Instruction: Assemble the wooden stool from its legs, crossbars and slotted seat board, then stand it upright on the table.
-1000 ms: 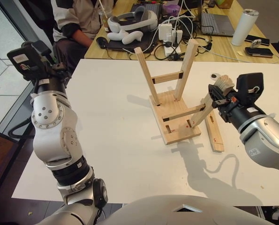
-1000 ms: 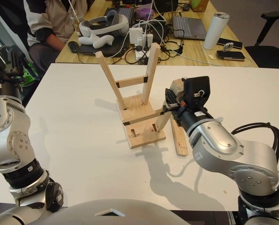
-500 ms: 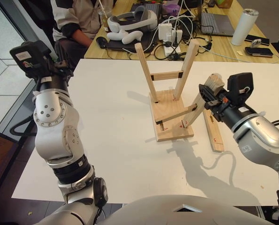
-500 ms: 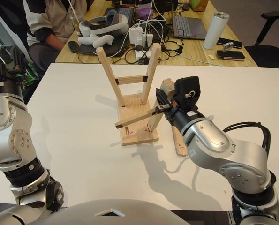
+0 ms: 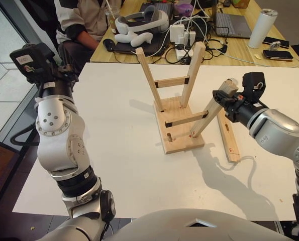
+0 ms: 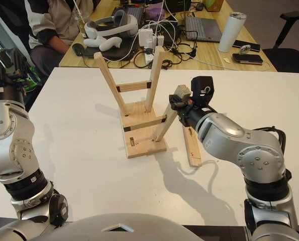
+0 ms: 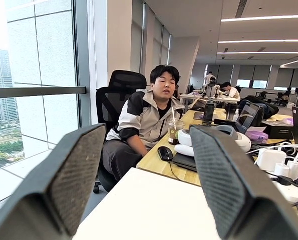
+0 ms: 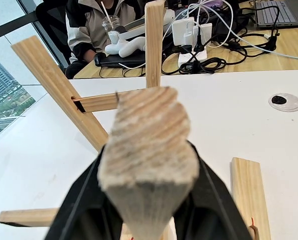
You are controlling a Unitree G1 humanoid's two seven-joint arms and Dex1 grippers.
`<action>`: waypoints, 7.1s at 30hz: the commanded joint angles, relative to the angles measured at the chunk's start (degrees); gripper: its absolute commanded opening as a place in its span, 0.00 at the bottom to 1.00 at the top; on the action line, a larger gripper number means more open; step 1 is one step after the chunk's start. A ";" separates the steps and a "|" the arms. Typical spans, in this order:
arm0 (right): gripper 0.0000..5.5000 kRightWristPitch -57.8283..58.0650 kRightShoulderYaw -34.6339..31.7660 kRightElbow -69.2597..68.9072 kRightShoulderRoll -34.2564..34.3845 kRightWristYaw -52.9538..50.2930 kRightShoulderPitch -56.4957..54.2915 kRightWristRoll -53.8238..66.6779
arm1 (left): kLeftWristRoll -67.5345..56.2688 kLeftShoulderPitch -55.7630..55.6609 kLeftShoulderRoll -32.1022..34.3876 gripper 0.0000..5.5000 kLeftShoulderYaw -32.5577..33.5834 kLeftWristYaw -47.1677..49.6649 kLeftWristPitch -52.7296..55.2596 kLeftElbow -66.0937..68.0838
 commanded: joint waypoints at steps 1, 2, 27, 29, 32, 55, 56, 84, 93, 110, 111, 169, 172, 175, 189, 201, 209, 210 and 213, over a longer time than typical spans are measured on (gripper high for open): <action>0.18 4.23 6.11 -2.21 -1.73 5.34 -1.83 -11.62 | 0.46 -0.26 0.38 0.56 0.25 0.17 0.45 -0.01; 0.18 4.02 7.26 -2.60 -1.07 6.32 -1.82 -14.31 | 0.49 -0.42 0.35 0.56 0.13 0.17 0.40 0.19; 0.18 1.63 -0.95 6.26 28.61 8.31 0.48 -32.39 | 0.60 -2.14 0.87 0.56 -1.71 -1.05 -0.26 2.86; 0.18 2.15 -1.24 6.12 29.37 8.98 0.30 -33.40 | 0.64 -2.04 0.88 0.56 -1.66 -1.02 -0.19 2.80; 0.18 2.76 -0.22 5.48 28.67 11.26 -0.91 -36.42 | 0.68 -1.93 0.77 0.56 -1.52 -1.07 -0.11 2.72; 0.55 -5.24 -3.34 -6.44 27.23 23.78 -13.60 -57.15 | 0.87 -1.46 0.42 0.56 -1.36 -0.61 0.30 1.43; 0.55 -3.07 -6.16 -7.36 26.36 22.24 -12.72 -58.09 | 0.93 -1.40 0.50 0.56 -1.35 -0.61 0.20 1.31; 0.76 38.50 -17.70 -5.45 28.71 34.60 18.39 -61.82 | 0.61 16.08 -12.89 0.56 -9.46 2.31 8.45 -13.25; 0.76 38.88 -17.55 2.48 28.84 37.37 14.20 -64.75 | 0.82 14.59 -12.55 0.56 -8.83 2.34 8.70 -12.82; 0.37 41.09 -19.84 4.14 32.28 39.81 12.85 -66.78 | 1.05 13.13 -12.64 0.56 -8.26 3.14 9.00 -12.93; 0.37 41.07 -20.03 4.08 32.62 39.75 12.81 -66.92 | 1.03 13.01 -12.60 0.56 -8.17 3.15 9.05 -12.92; 0.37 -8.22 3.84 -9.38 22.50 60.99 1.07 -55.34 | -72.38 -33.36 -3.66 0.56 19.75 9.61 46.75 17.61; 0.37 -11.52 4.62 -9.28 18.80 64.22 3.16 -56.92 | -78.56 -31.24 -2.85 0.56 15.15 15.11 43.54 18.68; 0.37 -14.65 5.58 -8.70 16.82 66.23 3.83 -58.52 | -86.31 -28.36 -1.22 0.53 9.89 20.22 38.23 18.36; 0.37 -24.04 5.40 -5.37 9.98 72.17 6.44 -62.88 | -102.26 -21.76 13.48 0.33 -2.51 22.03 18.19 16.21; 0.37 -23.67 13.60 -3.79 15.86 65.76 4.41 -67.23 | -97.90 -23.01 13.58 0.30 -6.94 18.63 11.51 12.65; 0.37 -21.87 16.11 -2.79 18.08 64.51 1.65 -69.29 | -96.44 -21.91 14.87 0.28 -7.37 17.30 8.44 12.28; 0.37 -21.74 16.43 -2.65 18.50 64.34 1.55 -69.49 | -95.85 -21.85 15.03 0.28 -7.42 17.22 8.11 12.56; 0.37 -21.54 17.67 -2.01 19.90 63.48 1.32 -70.10 | -94.56 -22.25 14.55 0.28 -7.42 16.67 6.69 13.06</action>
